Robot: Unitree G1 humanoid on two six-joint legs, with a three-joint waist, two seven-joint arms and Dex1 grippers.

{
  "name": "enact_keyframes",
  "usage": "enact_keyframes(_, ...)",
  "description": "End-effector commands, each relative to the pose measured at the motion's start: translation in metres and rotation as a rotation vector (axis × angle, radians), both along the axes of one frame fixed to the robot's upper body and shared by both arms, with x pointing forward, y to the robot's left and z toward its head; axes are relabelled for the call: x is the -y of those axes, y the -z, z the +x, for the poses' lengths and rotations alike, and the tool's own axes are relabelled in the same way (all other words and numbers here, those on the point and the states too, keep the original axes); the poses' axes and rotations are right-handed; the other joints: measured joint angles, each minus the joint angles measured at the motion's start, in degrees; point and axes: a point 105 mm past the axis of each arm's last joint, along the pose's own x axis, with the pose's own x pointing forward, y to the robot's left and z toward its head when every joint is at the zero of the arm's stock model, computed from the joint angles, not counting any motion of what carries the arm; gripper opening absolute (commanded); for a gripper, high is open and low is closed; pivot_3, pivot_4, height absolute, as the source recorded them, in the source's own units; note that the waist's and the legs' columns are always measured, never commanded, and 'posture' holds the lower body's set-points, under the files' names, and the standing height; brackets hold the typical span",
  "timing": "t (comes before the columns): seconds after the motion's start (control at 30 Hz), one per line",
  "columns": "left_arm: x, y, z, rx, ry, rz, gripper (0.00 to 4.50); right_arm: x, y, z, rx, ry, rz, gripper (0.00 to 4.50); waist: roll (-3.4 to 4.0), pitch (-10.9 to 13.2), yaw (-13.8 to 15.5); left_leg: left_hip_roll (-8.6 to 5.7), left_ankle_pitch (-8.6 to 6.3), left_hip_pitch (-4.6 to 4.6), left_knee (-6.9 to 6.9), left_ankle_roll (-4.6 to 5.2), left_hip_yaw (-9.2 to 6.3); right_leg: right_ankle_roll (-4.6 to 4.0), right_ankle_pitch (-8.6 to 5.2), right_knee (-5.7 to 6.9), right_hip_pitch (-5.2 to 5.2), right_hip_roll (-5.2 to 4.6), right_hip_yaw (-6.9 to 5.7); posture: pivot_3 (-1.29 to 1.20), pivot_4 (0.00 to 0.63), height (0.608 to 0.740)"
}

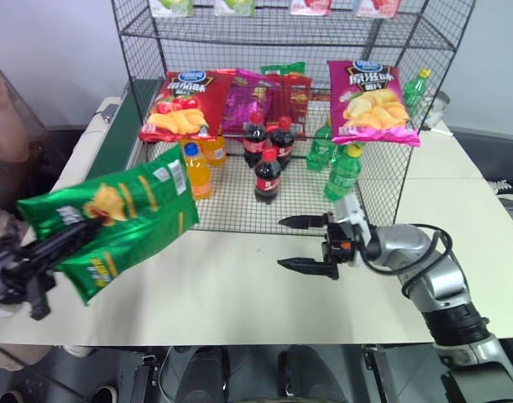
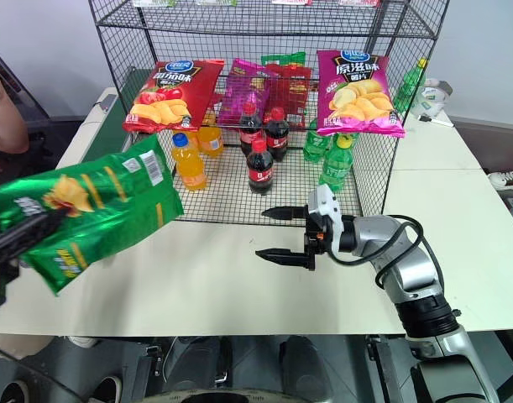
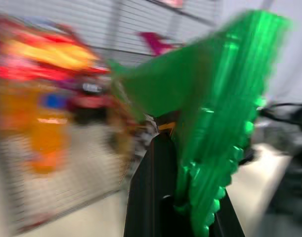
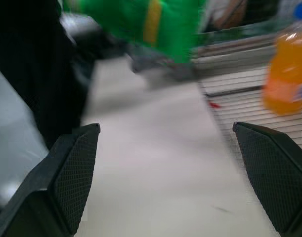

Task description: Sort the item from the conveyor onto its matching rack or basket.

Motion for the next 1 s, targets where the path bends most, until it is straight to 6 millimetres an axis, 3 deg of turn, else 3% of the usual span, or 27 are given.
enact_keyframes(0.03,0.027,0.000,0.002,-0.050,0.170,-0.065,0.02,0.002,-0.028,-0.009,-0.129,-0.077,0.096,4.50,0.00,0.0,0.0,0.00,0.00,0.01,0.00,0.00,0.00,0.00,0.00,0.00,0.00,0.02,0.00,0.00,0.150,0.739)
enact_keyframes(0.17,0.045,0.002,0.004,-0.105,0.322,-0.115,0.02,0.003,-0.029,-0.005,-0.125,-0.073,0.081,4.50,0.00,0.0,-0.3,0.00,0.00,0.03,0.00,0.00,0.01,0.00,0.00,0.00,-0.02,0.12,0.03,0.00,0.150,0.739)
enact_keyframes(0.27,0.054,-0.008,0.007,-0.120,0.437,-0.213,0.02,0.000,-0.032,-0.003,-0.131,-0.064,0.115,4.50,0.02,0.0,-0.2,0.02,0.00,-0.04,-0.01,0.01,0.03,0.01,-0.01,0.01,-0.13,0.23,0.10,0.00,0.150,0.739)
enact_keyframes(0.57,0.069,-0.018,0.020,-0.129,0.578,-0.329,0.02,-0.013,-0.046,-0.025,-0.248,-0.204,0.219,4.50,0.01,0.0,-0.1,0.04,0.01,-0.20,0.05,0.01,0.03,0.03,0.00,0.07,-0.30,0.25,0.12,0.00,0.150,0.739)
enact_keyframes(0.67,0.077,-0.018,0.023,-0.140,0.640,-0.340,0.02,-0.025,-0.044,-0.021,-0.262,-0.206,0.234,4.50,0.01,0.0,-0.1,0.04,0.01,-0.21,0.06,0.01,0.02,0.03,0.00,0.09,-0.33,0.27,0.12,0.00,0.150,0.739)
enact_keyframes(0.83,0.083,-0.019,0.026,-0.138,0.664,-0.348,0.02,-0.035,-0.041,-0.019,-0.266,-0.215,0.240,4.50,0.01,0.0,-0.2,0.04,0.02,-0.25,0.08,0.00,0.03,0.03,0.00,0.14,-0.39,0.31,0.14,0.00,0.150,0.739)
enact_keyframes(1.0,0.086,-0.011,0.034,-0.134,0.620,-0.321,0.02,-0.036,-0.048,-0.030,-0.300,-0.283,0.261,4.50,0.00,0.0,-0.1,0.03,0.02,-0.27,0.08,0.00,0.03,0.03,0.00,0.13,-0.41,0.29,0.14,0.00,0.150,0.739)
